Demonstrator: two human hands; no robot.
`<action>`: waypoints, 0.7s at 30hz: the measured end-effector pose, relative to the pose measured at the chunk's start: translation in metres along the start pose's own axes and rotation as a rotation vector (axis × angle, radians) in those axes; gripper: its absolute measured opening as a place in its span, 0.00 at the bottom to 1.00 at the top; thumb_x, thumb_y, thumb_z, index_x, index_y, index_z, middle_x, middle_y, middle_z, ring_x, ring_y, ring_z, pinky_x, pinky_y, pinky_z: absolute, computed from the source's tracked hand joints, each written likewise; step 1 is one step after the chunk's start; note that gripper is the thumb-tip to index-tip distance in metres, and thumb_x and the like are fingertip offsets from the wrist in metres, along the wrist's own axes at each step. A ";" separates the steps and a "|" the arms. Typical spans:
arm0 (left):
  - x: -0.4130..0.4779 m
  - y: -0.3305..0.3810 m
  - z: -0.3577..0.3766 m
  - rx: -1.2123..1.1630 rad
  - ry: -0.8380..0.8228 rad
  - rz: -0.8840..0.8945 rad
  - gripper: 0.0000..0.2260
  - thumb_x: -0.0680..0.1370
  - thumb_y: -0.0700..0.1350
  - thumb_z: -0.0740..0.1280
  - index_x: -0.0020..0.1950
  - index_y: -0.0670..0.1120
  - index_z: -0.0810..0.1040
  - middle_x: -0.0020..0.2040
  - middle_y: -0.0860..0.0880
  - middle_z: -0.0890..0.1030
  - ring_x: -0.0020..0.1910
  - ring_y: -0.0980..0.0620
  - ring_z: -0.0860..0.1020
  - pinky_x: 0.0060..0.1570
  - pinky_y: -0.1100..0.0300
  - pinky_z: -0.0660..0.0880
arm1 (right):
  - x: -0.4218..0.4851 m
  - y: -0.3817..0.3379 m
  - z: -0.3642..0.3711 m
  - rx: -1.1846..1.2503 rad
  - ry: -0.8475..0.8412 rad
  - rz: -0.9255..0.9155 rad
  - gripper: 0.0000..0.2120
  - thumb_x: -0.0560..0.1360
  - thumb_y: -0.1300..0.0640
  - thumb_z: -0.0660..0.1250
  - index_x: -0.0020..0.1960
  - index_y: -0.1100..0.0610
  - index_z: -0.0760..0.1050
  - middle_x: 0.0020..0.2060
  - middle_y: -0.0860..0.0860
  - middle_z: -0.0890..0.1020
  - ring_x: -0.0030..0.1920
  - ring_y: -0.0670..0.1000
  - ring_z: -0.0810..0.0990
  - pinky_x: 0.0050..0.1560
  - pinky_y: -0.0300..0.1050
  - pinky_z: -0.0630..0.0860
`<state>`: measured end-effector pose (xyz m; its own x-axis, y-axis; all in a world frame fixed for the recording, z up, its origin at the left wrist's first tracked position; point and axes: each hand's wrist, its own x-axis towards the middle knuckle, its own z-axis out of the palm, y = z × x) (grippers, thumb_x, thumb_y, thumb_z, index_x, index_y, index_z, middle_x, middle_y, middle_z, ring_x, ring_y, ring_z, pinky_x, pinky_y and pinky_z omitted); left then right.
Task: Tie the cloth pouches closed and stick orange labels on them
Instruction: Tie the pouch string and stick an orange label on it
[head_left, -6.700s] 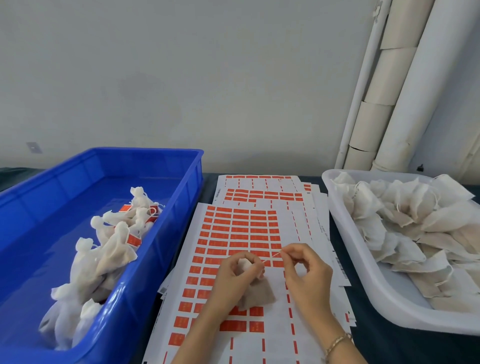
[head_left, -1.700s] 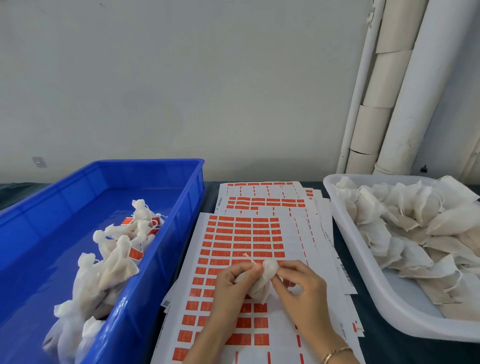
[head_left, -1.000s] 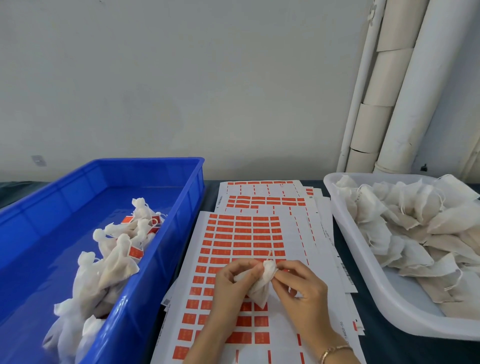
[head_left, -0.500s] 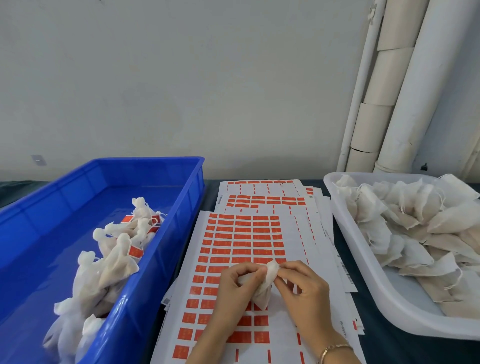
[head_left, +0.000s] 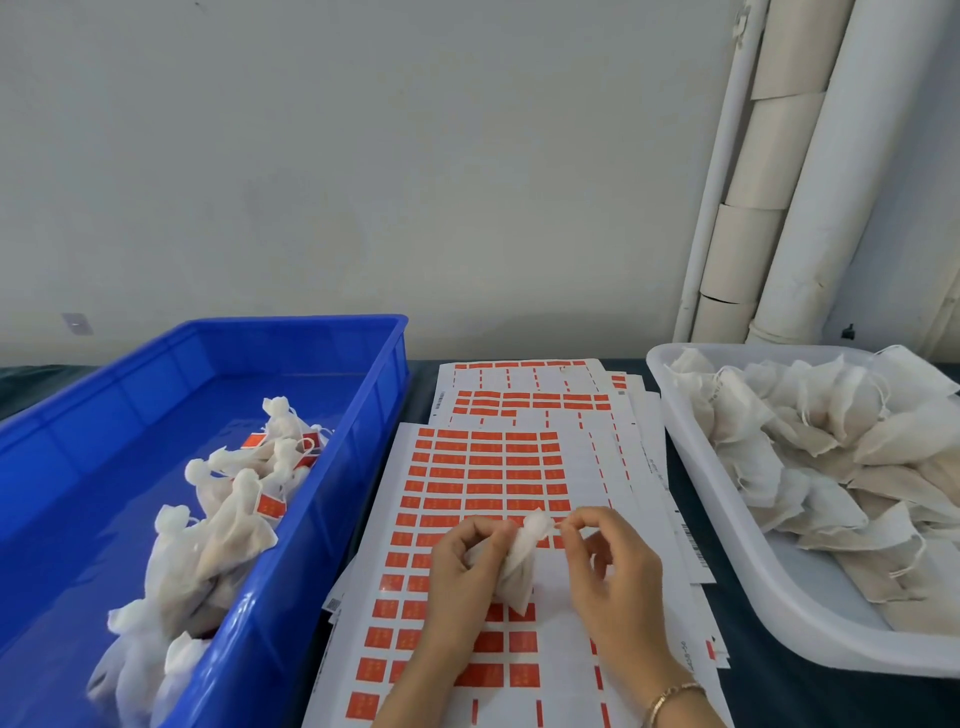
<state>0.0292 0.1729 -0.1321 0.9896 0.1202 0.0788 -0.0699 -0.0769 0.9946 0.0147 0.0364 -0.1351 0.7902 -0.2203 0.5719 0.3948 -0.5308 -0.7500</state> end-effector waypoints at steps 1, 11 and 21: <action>0.000 0.001 0.000 -0.002 0.022 -0.015 0.04 0.75 0.47 0.69 0.42 0.49 0.80 0.39 0.54 0.82 0.43 0.50 0.81 0.44 0.57 0.81 | 0.001 0.000 -0.001 0.035 0.032 0.028 0.03 0.73 0.54 0.68 0.46 0.50 0.76 0.43 0.40 0.81 0.44 0.40 0.79 0.39 0.26 0.75; -0.006 0.007 0.002 -0.063 -0.327 0.185 0.13 0.76 0.52 0.67 0.57 0.47 0.79 0.48 0.52 0.83 0.47 0.50 0.83 0.44 0.63 0.79 | 0.001 -0.007 -0.006 0.193 -0.075 0.092 0.03 0.71 0.51 0.69 0.44 0.48 0.79 0.38 0.41 0.83 0.40 0.45 0.82 0.39 0.34 0.79; -0.004 -0.001 0.001 0.006 -0.152 0.166 0.05 0.77 0.45 0.68 0.45 0.44 0.78 0.34 0.48 0.82 0.34 0.49 0.81 0.37 0.62 0.79 | 0.002 0.000 -0.005 0.033 -0.002 0.060 0.07 0.73 0.58 0.71 0.45 0.47 0.77 0.40 0.39 0.81 0.44 0.41 0.80 0.38 0.30 0.78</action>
<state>0.0255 0.1717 -0.1332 0.9722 -0.0453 0.2297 -0.2330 -0.0896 0.9684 0.0139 0.0317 -0.1316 0.8140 -0.2494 0.5246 0.3617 -0.4890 -0.7937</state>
